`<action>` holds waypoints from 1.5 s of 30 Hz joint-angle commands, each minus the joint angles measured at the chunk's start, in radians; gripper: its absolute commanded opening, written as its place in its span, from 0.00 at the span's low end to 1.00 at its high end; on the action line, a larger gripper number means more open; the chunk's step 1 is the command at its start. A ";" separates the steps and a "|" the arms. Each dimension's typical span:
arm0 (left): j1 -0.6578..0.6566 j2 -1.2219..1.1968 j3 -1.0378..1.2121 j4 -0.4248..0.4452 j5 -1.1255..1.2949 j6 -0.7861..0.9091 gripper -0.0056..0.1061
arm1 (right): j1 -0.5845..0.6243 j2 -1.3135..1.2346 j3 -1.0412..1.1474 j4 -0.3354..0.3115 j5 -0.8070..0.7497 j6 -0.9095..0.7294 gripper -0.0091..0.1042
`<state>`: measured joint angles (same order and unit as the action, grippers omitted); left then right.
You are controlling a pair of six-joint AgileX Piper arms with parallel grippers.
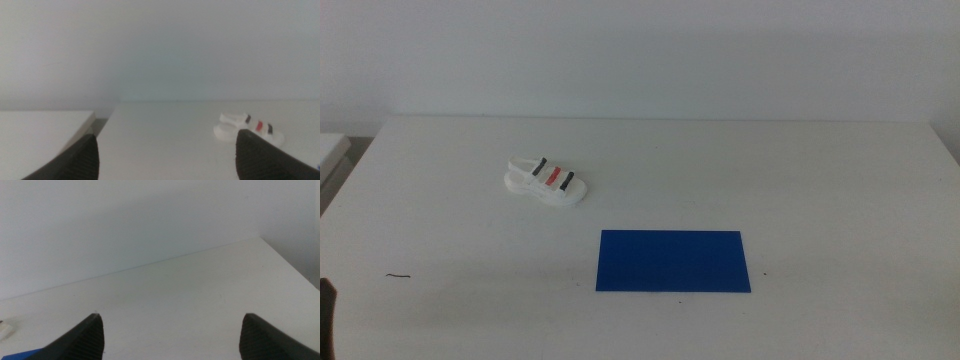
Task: Use one arm to grab the shoe from the table and place it on the mat.
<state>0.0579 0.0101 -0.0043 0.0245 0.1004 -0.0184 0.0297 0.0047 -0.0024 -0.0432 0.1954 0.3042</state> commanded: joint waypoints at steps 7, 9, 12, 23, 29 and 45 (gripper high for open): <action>-0.069 0.593 -0.557 0.001 0.458 0.033 0.89 | 0.000 -0.005 0.002 -0.006 -0.010 -0.004 0.78; -0.081 0.753 -0.738 -0.025 0.601 0.107 0.89 | 0.000 -0.005 0.002 -0.006 -0.010 -0.004 0.78; -0.088 0.986 -1.013 -0.050 0.728 0.254 0.89 | 0.000 -0.005 0.002 -0.006 -0.010 -0.004 0.78; -0.093 1.710 -1.801 -0.195 1.121 0.893 0.89 | 0.000 -0.005 0.002 -0.006 -0.010 -0.004 0.78; -0.177 1.930 -1.982 -0.153 1.121 1.243 0.89 | 0.000 -0.005 0.002 -0.006 -0.010 -0.004 0.78; -0.247 2.199 -2.016 -0.111 1.121 1.726 0.89 | 0.000 -0.005 0.002 -0.006 -0.010 -0.004 0.78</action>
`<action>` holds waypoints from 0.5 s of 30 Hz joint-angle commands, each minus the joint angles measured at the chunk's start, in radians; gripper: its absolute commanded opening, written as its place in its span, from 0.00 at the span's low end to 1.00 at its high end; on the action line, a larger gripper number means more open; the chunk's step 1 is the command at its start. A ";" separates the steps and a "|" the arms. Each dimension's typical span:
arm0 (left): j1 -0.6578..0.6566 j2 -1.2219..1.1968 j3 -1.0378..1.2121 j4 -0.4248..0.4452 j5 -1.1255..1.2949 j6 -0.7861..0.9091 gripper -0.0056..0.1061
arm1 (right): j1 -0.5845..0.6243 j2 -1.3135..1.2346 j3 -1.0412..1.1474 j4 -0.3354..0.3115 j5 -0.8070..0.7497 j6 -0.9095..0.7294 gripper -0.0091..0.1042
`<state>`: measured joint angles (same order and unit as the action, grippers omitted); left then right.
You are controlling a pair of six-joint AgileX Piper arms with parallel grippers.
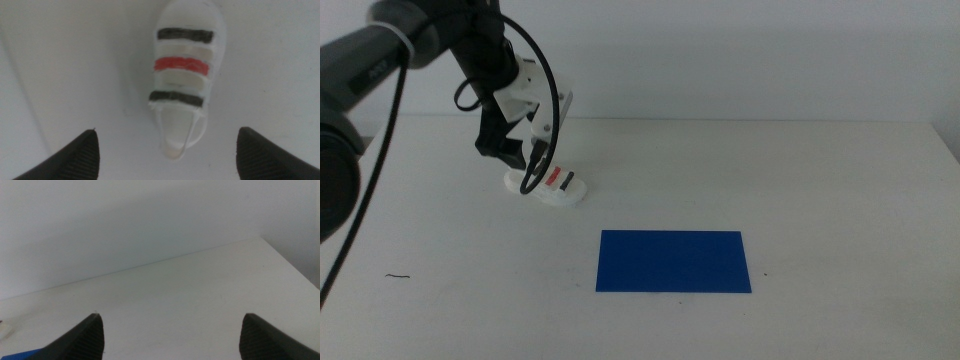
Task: Use one arm to grab the shoe from the table and place it on the mat.
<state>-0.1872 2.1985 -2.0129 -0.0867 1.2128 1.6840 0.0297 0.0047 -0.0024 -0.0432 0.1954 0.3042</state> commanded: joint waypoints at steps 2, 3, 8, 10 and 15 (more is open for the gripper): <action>-0.002 0.030 -0.007 0.002 0.008 0.040 0.89 | 0.000 -0.005 0.002 -0.006 -0.010 -0.004 0.78; -0.002 0.039 -0.007 0.002 0.008 0.046 0.89 | 0.000 -0.005 0.002 -0.006 -0.010 -0.004 0.78; -0.002 0.082 -0.007 0.000 0.008 0.066 0.89 | 0.000 -0.005 0.002 -0.006 -0.010 -0.004 0.78; -0.002 0.101 -0.007 0.000 0.000 0.066 0.89 | 0.000 -0.005 0.002 -0.006 -0.010 -0.004 0.78; -0.002 0.138 -0.011 -0.020 -0.012 0.063 0.89 | 0.000 -0.005 0.002 -0.006 -0.010 -0.004 0.78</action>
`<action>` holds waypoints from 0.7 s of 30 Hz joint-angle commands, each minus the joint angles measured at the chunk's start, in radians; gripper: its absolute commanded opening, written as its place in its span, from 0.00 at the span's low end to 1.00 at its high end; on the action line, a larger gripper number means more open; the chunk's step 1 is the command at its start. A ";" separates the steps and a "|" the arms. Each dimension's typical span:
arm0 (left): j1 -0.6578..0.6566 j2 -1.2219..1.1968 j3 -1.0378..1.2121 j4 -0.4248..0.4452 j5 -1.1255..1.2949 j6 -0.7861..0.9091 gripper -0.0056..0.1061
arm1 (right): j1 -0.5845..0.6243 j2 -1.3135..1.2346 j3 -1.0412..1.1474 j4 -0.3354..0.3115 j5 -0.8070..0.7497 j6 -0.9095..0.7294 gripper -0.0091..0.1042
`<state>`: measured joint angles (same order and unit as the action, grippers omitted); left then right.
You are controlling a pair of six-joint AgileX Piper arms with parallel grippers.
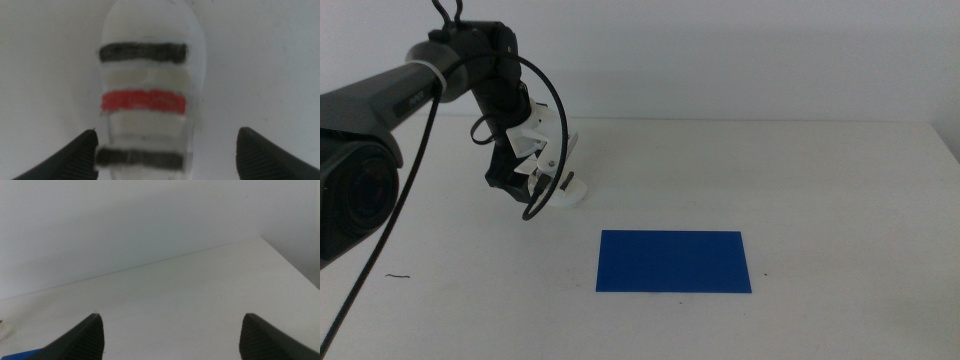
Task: Use one arm to grab the shoe from the table and place it on the mat.
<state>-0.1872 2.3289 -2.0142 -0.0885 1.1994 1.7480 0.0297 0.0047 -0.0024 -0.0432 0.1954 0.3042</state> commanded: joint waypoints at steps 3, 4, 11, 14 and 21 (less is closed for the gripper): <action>-0.002 0.019 -0.012 -0.028 -0.028 -0.046 0.89 | 0.000 -0.005 0.002 -0.006 -0.010 -0.004 0.78; -0.002 0.019 -0.012 -0.035 -0.046 -0.060 0.89 | 0.000 -0.005 0.002 -0.006 -0.010 -0.004 0.78; -0.002 0.020 -0.012 -0.052 -0.059 -0.079 0.76 | 0.000 -0.005 0.002 -0.006 -0.010 -0.004 0.78; -0.002 0.020 -0.012 -0.052 -0.027 -0.079 0.61 | 0.000 -0.005 0.002 -0.006 -0.010 -0.004 0.78; -0.002 0.015 -0.014 -0.052 0.022 -0.108 0.25 | 0.000 -0.005 0.002 -0.006 -0.010 -0.004 0.78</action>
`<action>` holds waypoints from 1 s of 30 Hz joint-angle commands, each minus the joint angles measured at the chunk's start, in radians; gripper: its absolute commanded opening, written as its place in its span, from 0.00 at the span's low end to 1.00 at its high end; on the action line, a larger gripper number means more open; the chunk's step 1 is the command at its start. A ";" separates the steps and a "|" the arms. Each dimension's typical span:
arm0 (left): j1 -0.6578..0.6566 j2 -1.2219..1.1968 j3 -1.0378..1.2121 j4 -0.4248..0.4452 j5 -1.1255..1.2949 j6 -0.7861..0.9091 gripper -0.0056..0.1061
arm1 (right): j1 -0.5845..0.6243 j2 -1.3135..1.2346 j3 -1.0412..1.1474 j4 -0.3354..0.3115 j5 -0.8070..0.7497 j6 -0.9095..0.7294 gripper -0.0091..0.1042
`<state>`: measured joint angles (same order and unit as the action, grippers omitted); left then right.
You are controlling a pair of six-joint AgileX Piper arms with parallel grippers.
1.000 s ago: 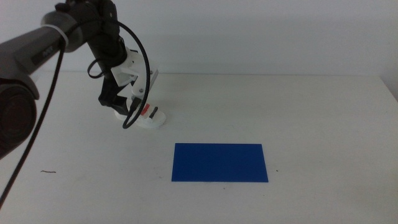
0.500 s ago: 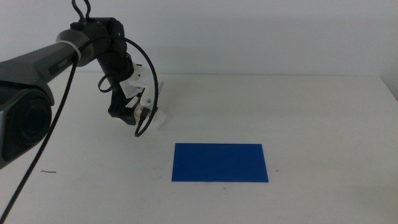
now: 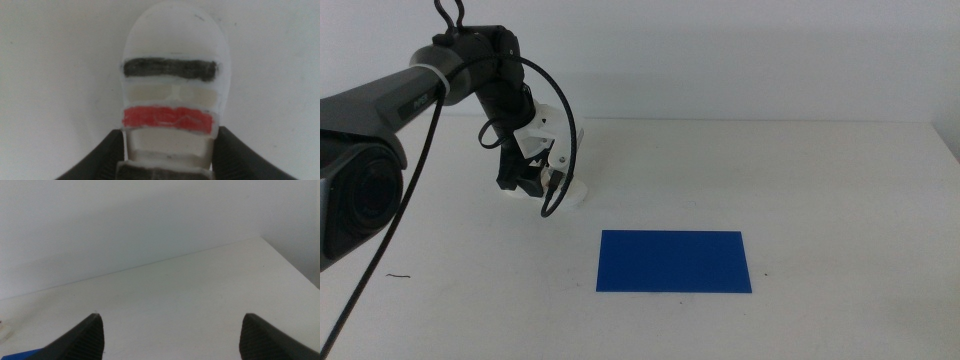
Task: Use one arm to grab the shoe from the table and place it on the mat.
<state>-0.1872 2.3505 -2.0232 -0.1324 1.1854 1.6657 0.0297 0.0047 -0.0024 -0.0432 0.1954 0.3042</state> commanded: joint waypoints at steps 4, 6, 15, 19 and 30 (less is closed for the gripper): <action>-0.004 -0.072 -0.006 -0.017 0.036 -0.109 0.12 | 0.000 -0.005 0.002 -0.006 -0.010 -0.004 0.78; -0.012 -0.120 0.009 -0.037 0.036 -0.176 0.12 | 0.000 -0.005 0.002 -0.006 -0.010 -0.004 0.78; -0.187 -0.321 0.198 -0.037 0.036 -0.481 0.20 | 0.000 -0.005 0.002 -0.006 -0.010 -0.004 0.78; -0.343 -0.316 0.196 -0.028 0.036 -0.646 0.20 | 0.000 -0.005 0.002 -0.006 -0.010 -0.004 0.78; -0.576 -0.223 0.196 0.058 -0.014 -0.692 0.20 | 0.000 -0.005 0.002 -0.006 -0.010 -0.004 0.78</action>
<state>-0.7573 2.1222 -1.8264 -0.1033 1.1867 0.9882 0.0297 0.0047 -0.0024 -0.0432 0.1954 0.3042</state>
